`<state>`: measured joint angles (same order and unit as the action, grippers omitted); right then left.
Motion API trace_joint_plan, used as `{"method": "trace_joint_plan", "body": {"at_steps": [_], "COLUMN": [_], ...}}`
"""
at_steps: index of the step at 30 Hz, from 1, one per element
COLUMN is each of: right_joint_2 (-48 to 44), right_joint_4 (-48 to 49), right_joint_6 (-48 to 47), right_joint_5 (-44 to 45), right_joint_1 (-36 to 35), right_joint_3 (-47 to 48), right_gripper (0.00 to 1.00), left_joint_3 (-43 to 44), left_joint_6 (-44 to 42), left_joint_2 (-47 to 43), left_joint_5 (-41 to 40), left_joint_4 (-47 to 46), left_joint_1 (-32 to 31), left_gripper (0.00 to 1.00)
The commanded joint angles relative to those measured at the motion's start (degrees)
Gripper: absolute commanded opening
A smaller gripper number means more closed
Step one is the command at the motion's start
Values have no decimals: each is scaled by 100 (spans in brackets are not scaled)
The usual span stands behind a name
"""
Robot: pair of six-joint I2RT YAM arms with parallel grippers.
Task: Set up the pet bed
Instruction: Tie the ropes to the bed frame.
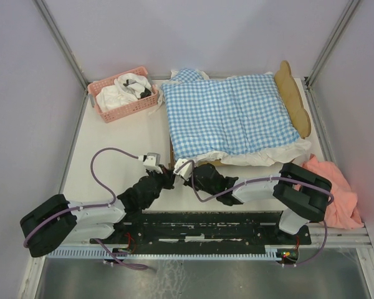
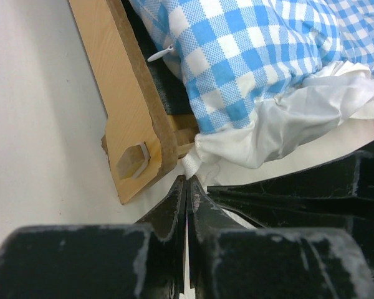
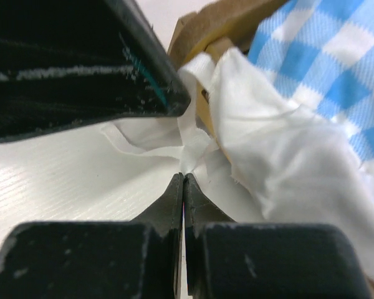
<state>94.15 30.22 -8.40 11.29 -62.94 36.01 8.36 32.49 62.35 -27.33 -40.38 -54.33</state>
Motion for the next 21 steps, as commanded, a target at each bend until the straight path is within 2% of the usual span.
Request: {"method": "trace_joint_plan", "body": {"at_steps": [1, 8, 21], "right_joint_2": [-220, -151, -32], "right_joint_4": [-454, -1370, -2023], "right_joint_6": [-277, -136, -458], "right_joint_5": [-59, -57, -277], "right_joint_1": [3, 5, 7], "right_joint_3": [435, 943, 1379], "right_gripper": [2, 2, 2], "left_joint_3": [-64, -69, -92], "left_joint_6": [170, 144, 205], "left_joint_2": [-192, -241, -302], "left_joint_5": [120, 303, 384], "left_joint_4": [-96, -58, 57], "left_joint_1": [30, 29, 31], "left_gripper": [3, 3, 3]}}
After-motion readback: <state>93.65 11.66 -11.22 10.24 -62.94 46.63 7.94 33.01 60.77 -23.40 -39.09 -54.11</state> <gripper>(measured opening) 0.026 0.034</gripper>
